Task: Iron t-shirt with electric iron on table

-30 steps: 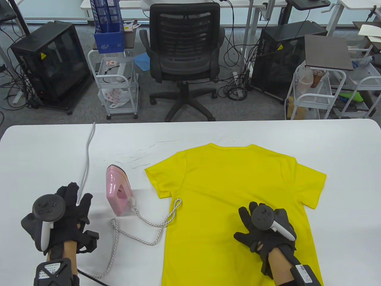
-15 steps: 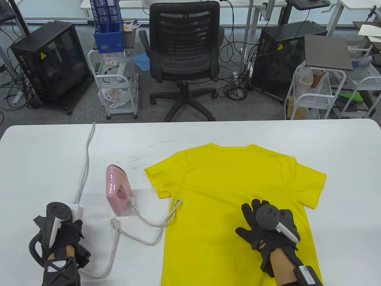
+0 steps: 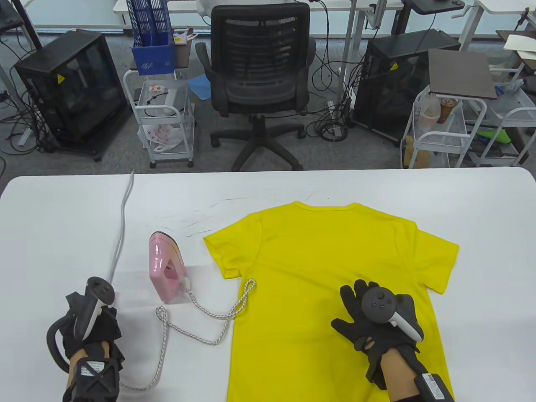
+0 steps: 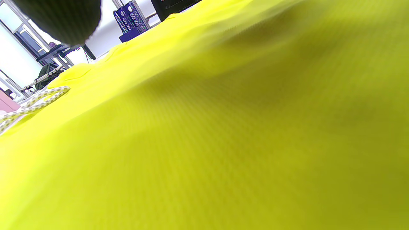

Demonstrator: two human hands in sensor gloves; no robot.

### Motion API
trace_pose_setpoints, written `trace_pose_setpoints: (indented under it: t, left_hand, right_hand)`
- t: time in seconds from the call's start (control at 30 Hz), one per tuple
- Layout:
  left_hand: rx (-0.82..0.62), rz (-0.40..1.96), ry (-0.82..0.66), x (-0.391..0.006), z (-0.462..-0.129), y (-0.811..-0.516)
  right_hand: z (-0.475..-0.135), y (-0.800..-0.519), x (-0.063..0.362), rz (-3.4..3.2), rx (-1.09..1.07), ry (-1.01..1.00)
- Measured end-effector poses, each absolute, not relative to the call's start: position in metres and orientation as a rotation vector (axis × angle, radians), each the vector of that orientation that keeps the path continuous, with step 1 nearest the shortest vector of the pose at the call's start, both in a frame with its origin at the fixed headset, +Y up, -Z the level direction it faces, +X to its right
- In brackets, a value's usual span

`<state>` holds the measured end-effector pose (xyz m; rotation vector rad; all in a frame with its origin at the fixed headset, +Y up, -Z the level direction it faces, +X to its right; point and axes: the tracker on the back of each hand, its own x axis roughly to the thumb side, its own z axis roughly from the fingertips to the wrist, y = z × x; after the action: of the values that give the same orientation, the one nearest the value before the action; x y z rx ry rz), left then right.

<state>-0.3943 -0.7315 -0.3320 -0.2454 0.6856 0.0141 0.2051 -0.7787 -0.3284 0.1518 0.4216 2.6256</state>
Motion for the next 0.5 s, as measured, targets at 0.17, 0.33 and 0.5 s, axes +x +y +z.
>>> trace_pose_setpoints:
  t: [0.17, 0.33, 0.5]
  left_hand:
    - [-0.245, 0.136, 0.696, -0.391, -0.322, -0.692]
    - [0.007, 0.282, 0.642, -0.361, -0.315, -0.597]
    - [0.178, 0.266, 0.367, -0.285, -0.308, -0.538]
  right_hand:
    - [-0.329, -0.774, 0.208, 2.636, 0.146, 0.376]
    - [-0.326, -0.766, 0.209, 2.628, 0.118, 0.265]
    - [-0.324, -0.760, 0.213, 2.644, 0.077, 0.162]
